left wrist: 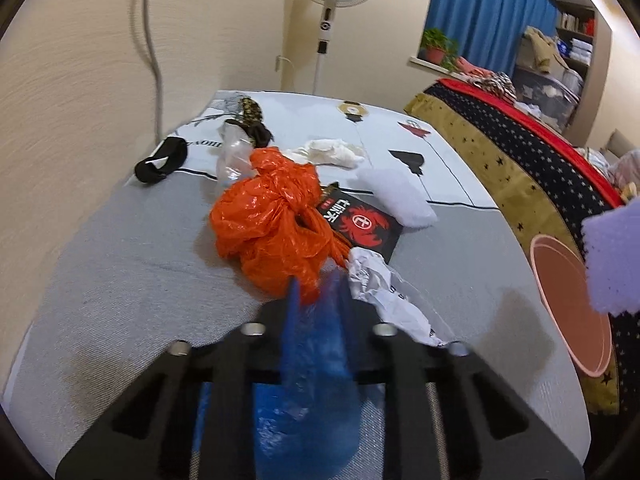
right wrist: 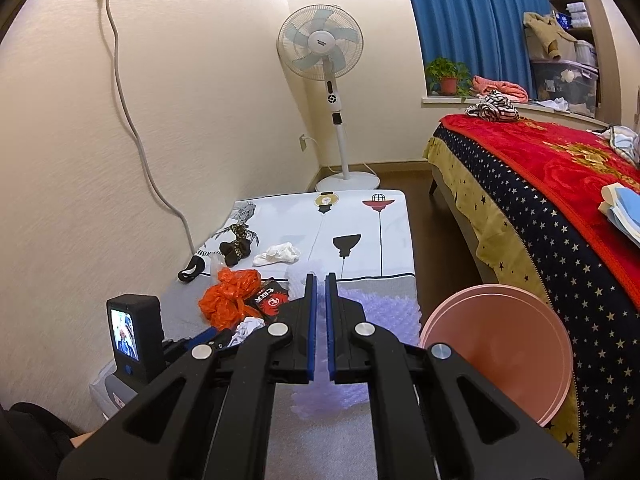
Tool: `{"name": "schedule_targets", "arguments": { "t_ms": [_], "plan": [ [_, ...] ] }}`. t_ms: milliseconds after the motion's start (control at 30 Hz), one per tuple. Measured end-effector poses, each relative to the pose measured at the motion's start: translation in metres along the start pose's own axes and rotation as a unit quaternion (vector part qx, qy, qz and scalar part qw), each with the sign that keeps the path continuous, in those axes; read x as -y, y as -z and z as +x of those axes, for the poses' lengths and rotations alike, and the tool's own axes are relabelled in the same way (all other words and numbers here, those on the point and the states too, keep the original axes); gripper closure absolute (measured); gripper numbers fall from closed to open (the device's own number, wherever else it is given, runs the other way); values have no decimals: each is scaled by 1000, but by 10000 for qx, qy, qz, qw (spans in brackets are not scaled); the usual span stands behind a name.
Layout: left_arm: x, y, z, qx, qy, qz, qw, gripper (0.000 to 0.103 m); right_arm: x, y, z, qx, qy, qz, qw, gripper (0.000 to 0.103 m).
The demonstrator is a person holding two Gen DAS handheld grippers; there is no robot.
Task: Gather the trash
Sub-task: 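Carry the net and blue bag toward the pink wastebasket with both grippers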
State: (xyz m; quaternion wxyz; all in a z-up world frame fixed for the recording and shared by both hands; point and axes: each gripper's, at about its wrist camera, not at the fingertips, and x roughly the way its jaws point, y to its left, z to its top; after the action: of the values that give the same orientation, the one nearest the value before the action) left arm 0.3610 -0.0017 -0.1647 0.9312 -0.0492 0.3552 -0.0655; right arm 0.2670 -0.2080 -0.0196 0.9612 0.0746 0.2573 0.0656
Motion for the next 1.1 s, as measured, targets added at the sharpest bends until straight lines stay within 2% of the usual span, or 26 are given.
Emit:
{"name": "schedule_targets", "arguments": {
  "t_ms": [33, 67, 333, 567, 867, 1100],
  "plan": [
    [1, 0, 0, -14, 61, 35, 10000, 101, -1, 0, 0, 4, 0, -12, 10000, 98],
    [1, 0, 0, -12, 83, 62, 9999, 102, -1, 0, 0, 8, -2, -30, 10000, 98],
    [-5, -14, -23, 408, 416, -196, 9981, 103, 0, -1, 1, 10, 32, 0, 10000, 98],
    [-10, -42, -58, 876, 689, -578, 9921, 103, 1, -3, -1, 38, 18, 10, 10000, 99],
    [21, -64, -101, 909, 683, -185, 9933, 103, 3, -7, -9, 112, -55, 57, 9999, 99],
    [52, -68, -140, 835, 881, 115, 9925, 103, 25, -17, -30, 49, -199, 608, 9979, 99]
  ]
}}
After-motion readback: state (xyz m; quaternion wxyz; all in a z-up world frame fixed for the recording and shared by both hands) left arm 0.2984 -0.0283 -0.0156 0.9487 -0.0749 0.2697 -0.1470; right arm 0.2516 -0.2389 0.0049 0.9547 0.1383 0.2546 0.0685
